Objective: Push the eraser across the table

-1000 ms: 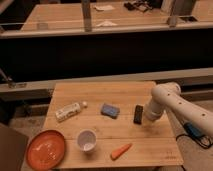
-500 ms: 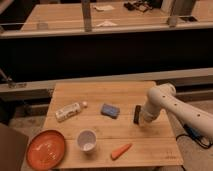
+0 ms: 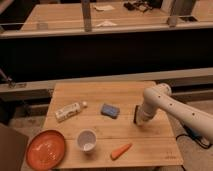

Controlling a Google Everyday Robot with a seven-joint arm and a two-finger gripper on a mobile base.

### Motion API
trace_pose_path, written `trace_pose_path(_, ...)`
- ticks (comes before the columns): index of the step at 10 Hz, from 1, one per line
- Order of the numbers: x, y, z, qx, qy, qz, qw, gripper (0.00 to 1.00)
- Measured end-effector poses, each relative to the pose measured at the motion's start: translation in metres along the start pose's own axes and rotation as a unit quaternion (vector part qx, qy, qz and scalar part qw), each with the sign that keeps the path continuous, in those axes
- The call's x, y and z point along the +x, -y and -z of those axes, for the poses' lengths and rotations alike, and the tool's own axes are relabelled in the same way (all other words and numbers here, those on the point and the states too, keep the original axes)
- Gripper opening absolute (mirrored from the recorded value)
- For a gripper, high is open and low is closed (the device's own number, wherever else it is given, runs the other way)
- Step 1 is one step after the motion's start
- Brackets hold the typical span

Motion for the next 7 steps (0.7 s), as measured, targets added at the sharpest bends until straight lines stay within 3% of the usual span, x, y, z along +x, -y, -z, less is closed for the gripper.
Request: trace_pose_path(7, -0.001, 0.015, -0.007, 0.001, -0.005, -0.009, 0.9999, 0.00)
